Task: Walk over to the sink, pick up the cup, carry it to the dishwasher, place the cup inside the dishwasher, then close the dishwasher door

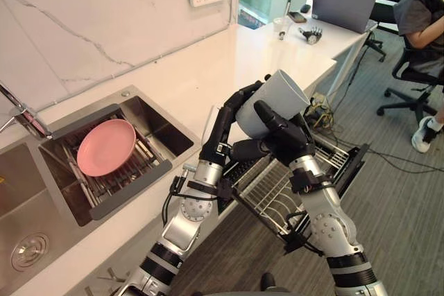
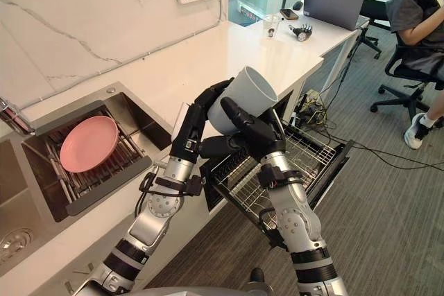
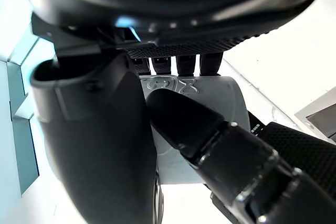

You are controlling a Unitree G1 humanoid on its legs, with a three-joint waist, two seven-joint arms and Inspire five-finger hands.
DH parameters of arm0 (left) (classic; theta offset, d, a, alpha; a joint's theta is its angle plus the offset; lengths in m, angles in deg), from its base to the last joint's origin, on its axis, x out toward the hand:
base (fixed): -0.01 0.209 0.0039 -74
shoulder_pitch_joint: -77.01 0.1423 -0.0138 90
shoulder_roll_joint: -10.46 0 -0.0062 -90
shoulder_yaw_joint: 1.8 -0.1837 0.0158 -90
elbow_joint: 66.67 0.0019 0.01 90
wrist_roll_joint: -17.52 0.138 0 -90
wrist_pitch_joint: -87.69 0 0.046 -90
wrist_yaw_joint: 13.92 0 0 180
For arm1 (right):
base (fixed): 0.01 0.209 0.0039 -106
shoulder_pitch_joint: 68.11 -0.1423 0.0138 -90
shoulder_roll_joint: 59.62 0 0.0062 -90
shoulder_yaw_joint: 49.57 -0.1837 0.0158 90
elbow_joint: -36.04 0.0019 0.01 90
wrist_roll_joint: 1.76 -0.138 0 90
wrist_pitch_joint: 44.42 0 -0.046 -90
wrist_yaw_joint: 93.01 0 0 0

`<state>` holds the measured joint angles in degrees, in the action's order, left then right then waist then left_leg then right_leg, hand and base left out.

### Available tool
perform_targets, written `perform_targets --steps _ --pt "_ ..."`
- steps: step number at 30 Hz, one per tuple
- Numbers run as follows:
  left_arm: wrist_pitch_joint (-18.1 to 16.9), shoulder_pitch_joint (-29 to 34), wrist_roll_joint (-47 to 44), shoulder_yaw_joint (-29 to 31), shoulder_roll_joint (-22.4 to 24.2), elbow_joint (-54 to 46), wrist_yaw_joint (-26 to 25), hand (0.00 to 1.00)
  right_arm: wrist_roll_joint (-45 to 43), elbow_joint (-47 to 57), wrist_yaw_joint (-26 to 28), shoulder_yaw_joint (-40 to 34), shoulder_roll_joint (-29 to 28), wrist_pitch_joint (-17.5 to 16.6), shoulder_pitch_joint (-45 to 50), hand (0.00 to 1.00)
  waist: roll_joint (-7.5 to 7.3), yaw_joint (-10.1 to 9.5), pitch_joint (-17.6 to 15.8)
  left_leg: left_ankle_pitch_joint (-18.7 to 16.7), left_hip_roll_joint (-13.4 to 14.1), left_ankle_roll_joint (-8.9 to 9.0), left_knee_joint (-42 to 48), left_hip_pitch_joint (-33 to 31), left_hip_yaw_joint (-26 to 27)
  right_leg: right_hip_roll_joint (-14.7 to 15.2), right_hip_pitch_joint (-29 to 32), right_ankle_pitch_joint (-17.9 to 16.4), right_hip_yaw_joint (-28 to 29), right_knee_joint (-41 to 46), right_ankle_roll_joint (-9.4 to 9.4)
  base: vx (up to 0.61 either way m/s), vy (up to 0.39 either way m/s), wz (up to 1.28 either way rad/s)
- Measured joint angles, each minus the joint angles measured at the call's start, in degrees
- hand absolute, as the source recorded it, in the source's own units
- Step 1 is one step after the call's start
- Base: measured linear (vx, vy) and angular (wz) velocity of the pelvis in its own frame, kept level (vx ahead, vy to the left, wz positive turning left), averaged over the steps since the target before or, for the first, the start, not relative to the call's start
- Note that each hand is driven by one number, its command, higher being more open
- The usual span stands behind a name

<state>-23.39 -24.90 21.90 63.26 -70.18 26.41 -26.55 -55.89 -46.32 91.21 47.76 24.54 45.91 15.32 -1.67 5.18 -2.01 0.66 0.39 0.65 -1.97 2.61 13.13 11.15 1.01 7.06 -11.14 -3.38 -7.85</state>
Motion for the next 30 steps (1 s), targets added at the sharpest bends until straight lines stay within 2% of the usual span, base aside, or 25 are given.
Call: perform_targets --steps 4,9,16,21,25,28,30 --pt "0.5 0.0 0.0 -0.9 -0.3 0.0 -0.5 1.0 0.4 0.0 -3.3 1.2 -1.4 -2.1 -0.2 0.0 0.0 0.16 0.0 0.0 0.0 0.0 0.0 0.0 0.0 0.0 0.0 0.0 0.1 0.0 0.1 0.0 0.0 0.0" --pt "0.9 0.5 0.1 -5.8 -1.2 0.0 0.0 1.0 4.4 0.0 -13.5 1.3 -3.9 -7.2 -1.9 0.0 0.0 0.25 0.0 0.0 -0.1 0.01 0.0 -0.1 0.1 0.0 0.2 -0.1 0.2 -0.1 0.27 -0.01 -0.011 0.0" --pt "1.0 2.0 1.5 -10.8 -1.2 0.0 1.8 1.0 7.2 0.0 -22.6 -4.9 -4.9 -13.7 -3.0 0.0 0.03 0.3 0.0 0.0 -0.1 0.01 -0.2 0.0 0.2 -0.1 0.1 0.0 0.2 -0.5 0.34 -0.01 -0.009 0.0" --pt "1.0 3.7 1.8 -11.5 -1.2 -0.1 3.3 1.0 8.4 0.0 -25.6 -8.7 -4.9 -17.1 -4.1 0.0 0.07 0.27 0.0 0.0 -0.1 0.01 -0.2 0.0 0.0 0.0 0.0 0.0 0.1 -0.5 0.35 0.0 0.0 0.01" --pt "1.4 6.2 0.6 -11.5 -1.2 -0.3 5.4 1.0 8.8 0.0 -26.6 -12.1 -4.4 -18.3 -4.2 0.0 0.07 0.2 0.0 0.0 -0.1 -0.01 -0.2 -0.1 -0.3 0.0 -0.2 0.0 -0.2 -0.6 0.35 0.0 0.0 0.05" --pt "4.0 8.9 -5.6 -11.4 -1.2 -0.5 8.9 1.0 9.7 -0.5 -26.9 -16.1 -3.7 -18.3 -3.9 0.0 0.07 0.24 0.0 0.0 -0.2 -0.02 -0.2 -0.3 -0.9 0.1 -0.3 0.0 -0.8 -0.7 0.34 0.0 -0.002 0.1" --pt "8.6 11.9 -13.5 -10.6 -1.0 0.2 12.5 1.0 11.2 -1.5 -25.5 -19.3 -3.1 -18.1 -1.9 0.0 0.06 0.25 0.0 0.3 -0.1 -0.02 -0.4 -0.7 -1.6 0.1 -0.3 -0.1 -1.5 -0.8 0.35 -0.02 -0.022 0.15"
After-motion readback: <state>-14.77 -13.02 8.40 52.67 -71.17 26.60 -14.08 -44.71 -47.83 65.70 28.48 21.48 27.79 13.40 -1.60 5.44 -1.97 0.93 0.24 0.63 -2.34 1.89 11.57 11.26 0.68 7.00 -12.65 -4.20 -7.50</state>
